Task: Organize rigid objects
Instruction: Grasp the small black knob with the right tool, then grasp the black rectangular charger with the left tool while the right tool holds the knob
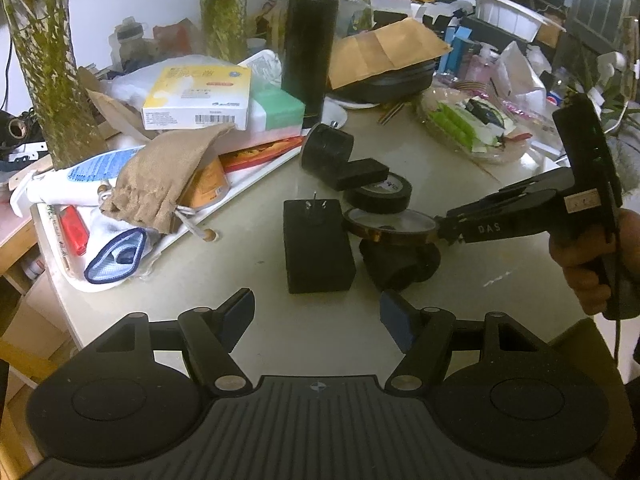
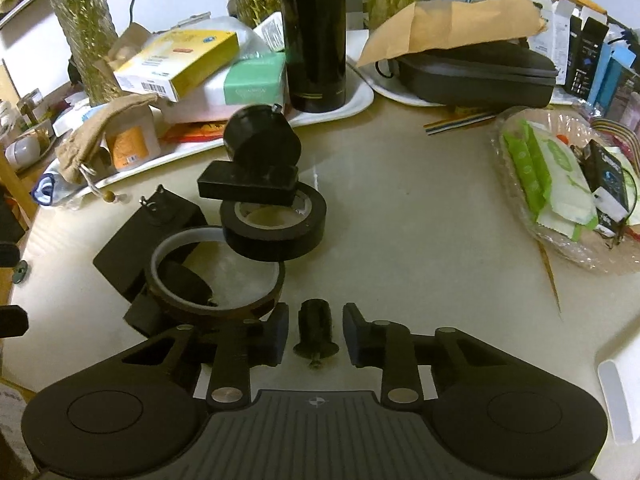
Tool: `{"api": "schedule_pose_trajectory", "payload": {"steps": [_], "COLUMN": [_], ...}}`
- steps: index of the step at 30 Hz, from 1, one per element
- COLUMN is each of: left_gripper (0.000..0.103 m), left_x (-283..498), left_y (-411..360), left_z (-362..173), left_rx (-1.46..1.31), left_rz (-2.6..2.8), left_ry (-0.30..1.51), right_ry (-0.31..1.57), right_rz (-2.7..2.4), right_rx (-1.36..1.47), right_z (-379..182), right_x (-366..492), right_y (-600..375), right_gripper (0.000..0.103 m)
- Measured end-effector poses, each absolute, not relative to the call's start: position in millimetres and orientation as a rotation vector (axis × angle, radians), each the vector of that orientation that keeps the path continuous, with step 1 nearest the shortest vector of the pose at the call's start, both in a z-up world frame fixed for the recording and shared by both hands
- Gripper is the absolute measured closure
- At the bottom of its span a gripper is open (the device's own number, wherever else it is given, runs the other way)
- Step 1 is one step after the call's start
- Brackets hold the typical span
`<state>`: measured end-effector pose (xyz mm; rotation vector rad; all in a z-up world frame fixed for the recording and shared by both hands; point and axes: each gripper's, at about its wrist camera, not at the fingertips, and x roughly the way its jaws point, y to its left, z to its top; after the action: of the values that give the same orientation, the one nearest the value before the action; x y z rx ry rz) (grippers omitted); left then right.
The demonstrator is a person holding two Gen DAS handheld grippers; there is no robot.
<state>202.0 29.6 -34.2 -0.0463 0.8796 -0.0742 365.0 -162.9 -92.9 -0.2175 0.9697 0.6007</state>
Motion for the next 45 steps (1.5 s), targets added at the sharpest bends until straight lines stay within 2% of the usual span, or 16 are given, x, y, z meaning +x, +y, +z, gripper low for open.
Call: {"api": "schedule_pose_trajectory", "payload": {"steps": [3,8,15,27,45], "left_gripper": [0.034,0.034,0.034,0.034,0.034], "left_x": [203.2,207.8,221.2,254.1,297.6], "left_y": [32.5,40.6,51.0,38.9,31.1], "left_z": [-34.5,-35.2,-37.5,-51.6,-73.1], "left_rx": [-0.067,-0.106,-0.174,-0.118,-0.111], "left_rz": [-0.07,-0.062,-0.061,-0.074,-0.055], "left_ry": [0.884,0.894,0.922,0.974,1.047], "right_ry": [0.98,0.982,0.978,0.907,0.895], "right_rz": [0.587,0.579,0.593,0.539,0.5], "right_rx": [-0.243,-0.254,-0.221,-0.153,-0.088], "right_z": [-97.0,-97.4,-85.2,-52.4,-44.0], "right_x": [365.7,361.7,350.6,317.3,290.7], "right_y": [-160.1,-160.3,-170.8,-205.1,-231.2], "right_gripper": [0.08,0.082,0.082,0.082,0.082]}}
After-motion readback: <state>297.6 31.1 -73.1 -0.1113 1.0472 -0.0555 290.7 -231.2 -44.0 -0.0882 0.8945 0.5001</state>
